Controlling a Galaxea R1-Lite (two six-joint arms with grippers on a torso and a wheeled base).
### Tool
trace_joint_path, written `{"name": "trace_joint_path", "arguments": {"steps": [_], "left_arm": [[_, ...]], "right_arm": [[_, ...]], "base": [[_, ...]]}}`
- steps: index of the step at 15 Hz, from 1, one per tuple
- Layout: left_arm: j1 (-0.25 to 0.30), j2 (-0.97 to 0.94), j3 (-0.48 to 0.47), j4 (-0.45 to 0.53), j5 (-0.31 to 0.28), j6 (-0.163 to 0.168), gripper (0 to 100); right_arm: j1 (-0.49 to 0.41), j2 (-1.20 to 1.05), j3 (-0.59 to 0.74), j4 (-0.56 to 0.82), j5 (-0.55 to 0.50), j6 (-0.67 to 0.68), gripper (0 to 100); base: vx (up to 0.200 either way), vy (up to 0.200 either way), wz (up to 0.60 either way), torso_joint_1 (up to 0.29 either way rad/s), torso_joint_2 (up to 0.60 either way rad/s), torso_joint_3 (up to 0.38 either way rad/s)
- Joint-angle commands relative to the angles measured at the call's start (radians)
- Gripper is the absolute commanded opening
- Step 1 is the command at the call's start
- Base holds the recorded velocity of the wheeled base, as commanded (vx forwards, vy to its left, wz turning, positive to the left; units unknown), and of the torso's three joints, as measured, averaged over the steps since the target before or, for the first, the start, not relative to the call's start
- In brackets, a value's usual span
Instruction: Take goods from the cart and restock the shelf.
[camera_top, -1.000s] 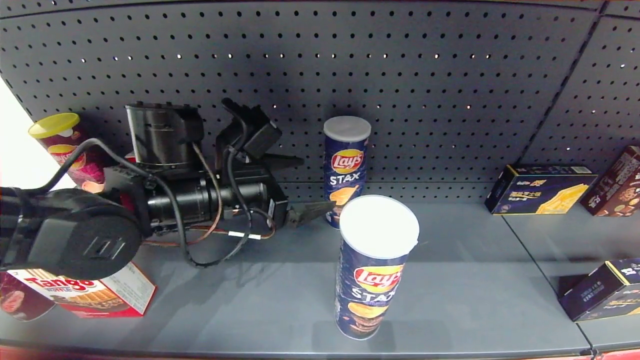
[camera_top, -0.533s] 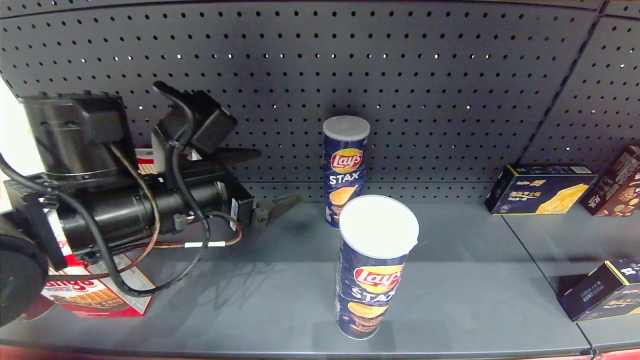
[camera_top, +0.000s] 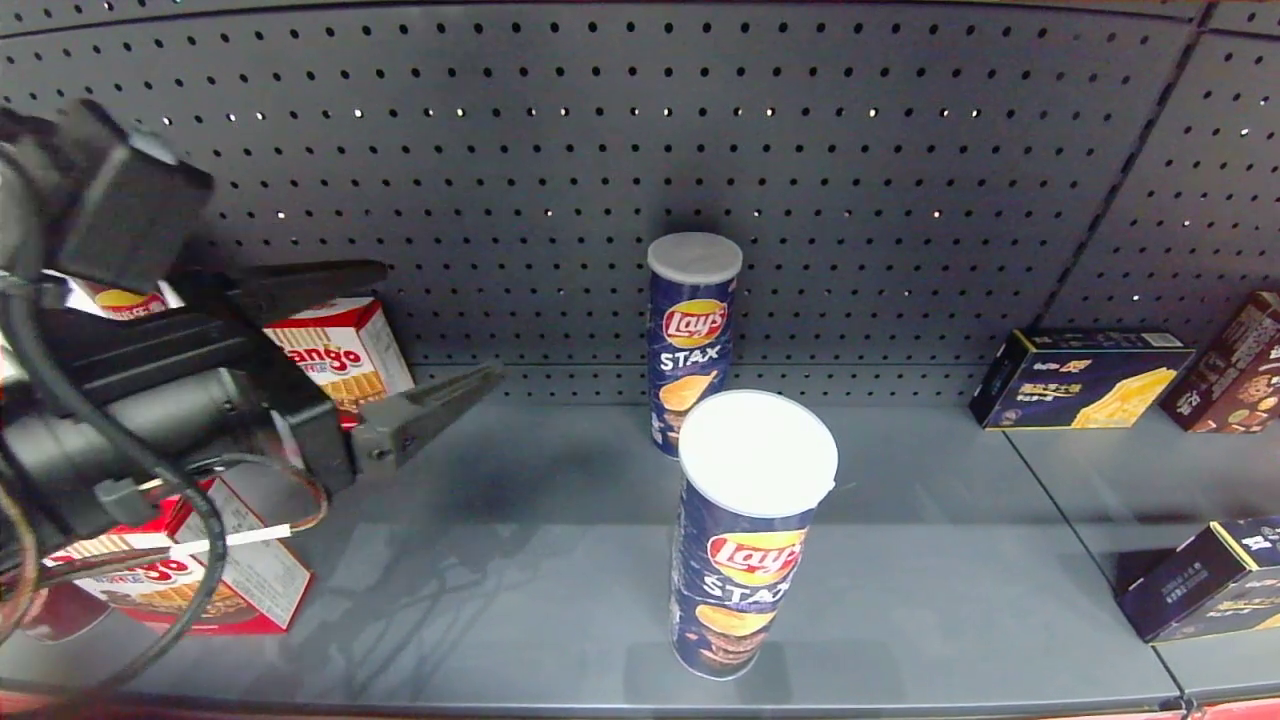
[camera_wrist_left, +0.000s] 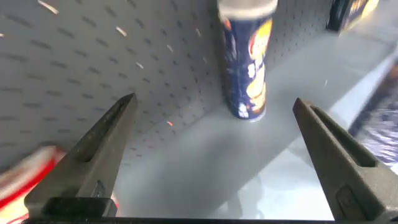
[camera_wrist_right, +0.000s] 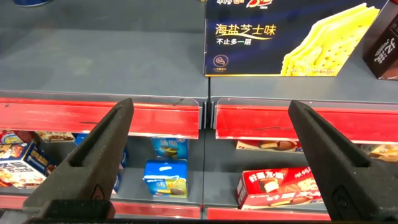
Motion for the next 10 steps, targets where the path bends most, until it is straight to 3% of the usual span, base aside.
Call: {"name": "trace_joint_path", "arguments": {"steps": [1, 4, 6, 9, 10], "left_arm": [[-0.018, -0.176, 0.043, 0.0, 0.004, 0.01, 100], [-0.055, -0.367, 0.12, 0.023, 0.004, 0.01, 100], [-0.057, -0.533, 0.221, 0.115, 0.007, 0.011, 100], [-0.049, -0.866, 0.299, 0.377, 0.007, 0.011, 100], [-0.022, -1.026, 0.298, 0.547, 0.007, 0.011, 100]], "right_arm": [[0.0, 0.002, 0.0, -0.001, 0.001, -0.001, 100], [0.0, 0.002, 0.0, -0.001, 0.001, -0.001, 100], [0.0, 0.002, 0.0, -0.001, 0.001, -0.001, 100], [0.0, 0.002, 0.0, -0.001, 0.001, -0.001, 100], [0.0, 0.002, 0.0, -0.001, 0.001, -0.001, 100]], "base": [[0.0, 0.0, 0.0, 0.0, 0.0, 0.0], [0.0, 0.0, 0.0, 0.0, 0.0, 0.0], [0.0, 0.0, 0.0, 0.0, 0.0, 0.0], [0.0, 0.0, 0.0, 0.0, 0.0, 0.0], [0.0, 0.0, 0.0, 0.0, 0.0, 0.0]]}}
